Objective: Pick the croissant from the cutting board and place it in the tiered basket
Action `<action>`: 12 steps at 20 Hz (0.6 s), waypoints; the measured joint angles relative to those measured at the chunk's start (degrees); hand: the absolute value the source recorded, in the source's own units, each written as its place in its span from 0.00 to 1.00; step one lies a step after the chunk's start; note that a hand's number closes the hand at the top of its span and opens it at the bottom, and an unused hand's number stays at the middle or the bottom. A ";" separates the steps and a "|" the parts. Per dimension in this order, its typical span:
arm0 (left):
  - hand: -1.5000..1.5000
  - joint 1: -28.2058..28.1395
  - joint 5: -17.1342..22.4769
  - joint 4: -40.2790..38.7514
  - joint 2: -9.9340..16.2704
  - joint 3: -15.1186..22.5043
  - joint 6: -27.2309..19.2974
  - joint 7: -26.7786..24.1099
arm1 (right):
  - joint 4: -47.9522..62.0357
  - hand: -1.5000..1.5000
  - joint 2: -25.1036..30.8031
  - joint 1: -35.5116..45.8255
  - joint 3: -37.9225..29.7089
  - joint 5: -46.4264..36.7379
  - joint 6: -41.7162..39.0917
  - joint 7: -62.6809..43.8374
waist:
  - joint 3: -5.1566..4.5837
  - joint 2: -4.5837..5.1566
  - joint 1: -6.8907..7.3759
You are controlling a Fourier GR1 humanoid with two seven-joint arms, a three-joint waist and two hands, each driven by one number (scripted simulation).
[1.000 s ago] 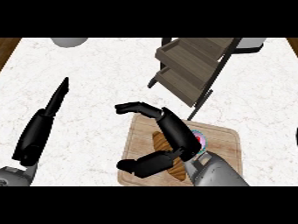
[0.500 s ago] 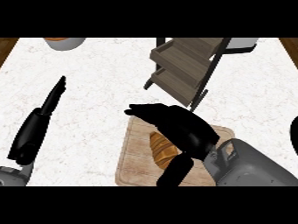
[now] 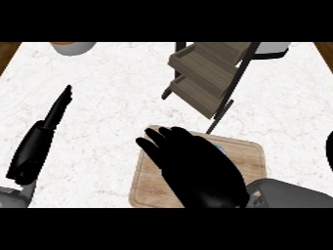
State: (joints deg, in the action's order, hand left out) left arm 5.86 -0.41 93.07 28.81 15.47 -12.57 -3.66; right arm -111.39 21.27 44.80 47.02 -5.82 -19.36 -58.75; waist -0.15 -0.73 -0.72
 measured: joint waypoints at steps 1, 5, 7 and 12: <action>0.50 -0.10 -0.20 0.00 -0.14 0.00 0.04 -0.18 | -0.37 0.00 -1.37 0.59 0.80 -0.10 0.25 -1.56 | 0.01 0.04 0.10; 0.50 0.39 -0.86 -0.84 -1.18 0.10 0.17 -0.33 | -0.56 0.00 -5.90 0.09 5.60 -3.41 1.87 -5.72 | 0.02 0.17 0.10; 0.50 0.49 -0.82 -0.24 -1.31 -0.02 0.48 0.19 | 0.42 0.00 -7.53 -0.22 7.70 -5.39 2.39 -6.87 | 0.04 0.19 0.22; 0.50 0.28 -1.39 -0.15 -1.56 -0.17 0.81 0.04 | 6.04 0.00 -9.57 -0.32 11.98 -10.64 2.62 -7.25 | 0.05 0.29 0.46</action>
State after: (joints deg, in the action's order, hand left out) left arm 6.14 -1.80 92.92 27.25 15.30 -11.76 -3.63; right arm -105.35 11.71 44.47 59.00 -16.45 -16.73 -66.00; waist -0.10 -0.44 -0.26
